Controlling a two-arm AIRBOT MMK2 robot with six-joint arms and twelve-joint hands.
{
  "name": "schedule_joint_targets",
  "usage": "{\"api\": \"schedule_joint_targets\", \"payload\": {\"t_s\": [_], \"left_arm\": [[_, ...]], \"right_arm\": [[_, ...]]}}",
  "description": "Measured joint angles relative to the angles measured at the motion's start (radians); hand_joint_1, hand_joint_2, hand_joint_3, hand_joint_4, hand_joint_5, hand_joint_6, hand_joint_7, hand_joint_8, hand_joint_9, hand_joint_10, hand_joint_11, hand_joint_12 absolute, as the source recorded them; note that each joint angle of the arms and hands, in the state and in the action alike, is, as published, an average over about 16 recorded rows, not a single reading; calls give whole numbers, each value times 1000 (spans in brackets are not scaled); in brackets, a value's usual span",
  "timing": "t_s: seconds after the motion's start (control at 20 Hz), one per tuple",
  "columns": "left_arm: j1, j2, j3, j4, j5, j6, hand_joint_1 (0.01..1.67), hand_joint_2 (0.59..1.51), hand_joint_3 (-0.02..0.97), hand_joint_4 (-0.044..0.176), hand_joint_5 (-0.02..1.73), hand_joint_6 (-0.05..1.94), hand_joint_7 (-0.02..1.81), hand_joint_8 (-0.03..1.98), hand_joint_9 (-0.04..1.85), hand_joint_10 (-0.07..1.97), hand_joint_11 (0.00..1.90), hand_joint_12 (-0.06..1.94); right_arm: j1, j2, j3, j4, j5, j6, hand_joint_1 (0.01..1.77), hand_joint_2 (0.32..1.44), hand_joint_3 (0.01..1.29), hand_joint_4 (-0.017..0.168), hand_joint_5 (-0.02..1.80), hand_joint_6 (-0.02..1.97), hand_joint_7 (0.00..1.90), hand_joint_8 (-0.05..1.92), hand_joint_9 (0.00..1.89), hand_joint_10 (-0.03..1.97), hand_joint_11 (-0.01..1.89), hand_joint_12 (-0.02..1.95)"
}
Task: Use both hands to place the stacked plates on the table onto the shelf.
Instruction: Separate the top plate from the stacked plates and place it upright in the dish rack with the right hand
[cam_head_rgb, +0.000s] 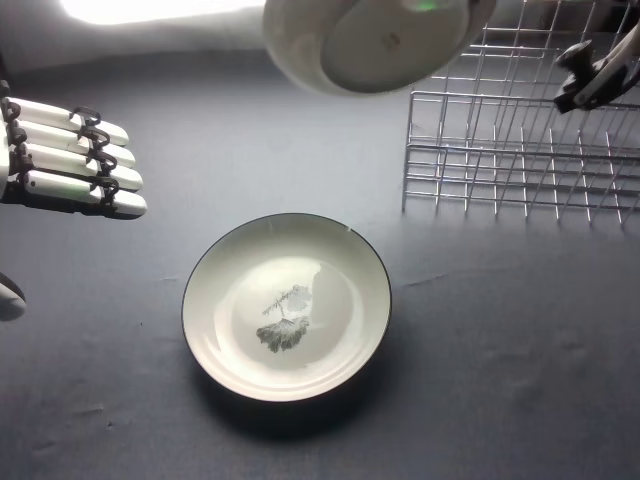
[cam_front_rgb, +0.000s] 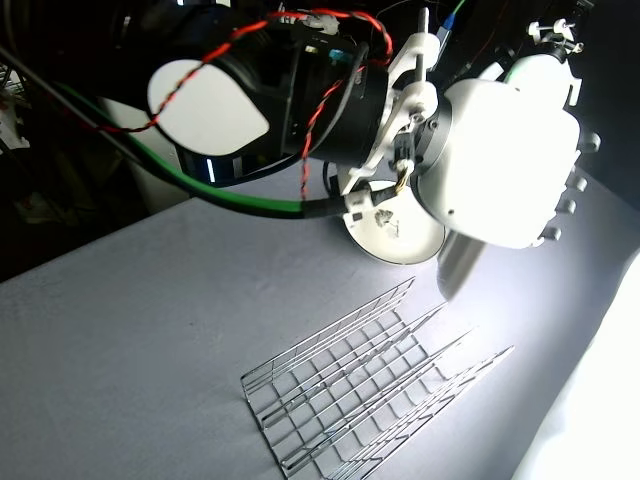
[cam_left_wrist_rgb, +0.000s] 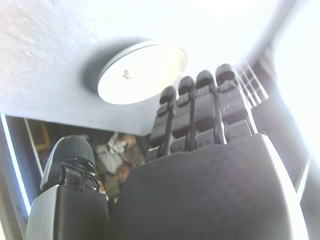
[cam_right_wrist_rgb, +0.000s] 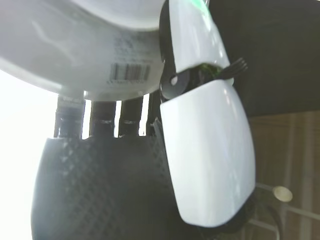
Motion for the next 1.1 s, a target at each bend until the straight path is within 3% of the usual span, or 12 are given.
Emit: {"api": "schedule_joint_targets", "payload": {"t_s": [1.1], "left_arm": [[0,0,0,0,0,0,14,1196,12,2,86,7,89,14,62,9,22,10]], "right_arm": [[7,130,-19,-48,-39,-8,1396,1042,10,-6,927,968,1003,923,926,1137,804,1322]]}}
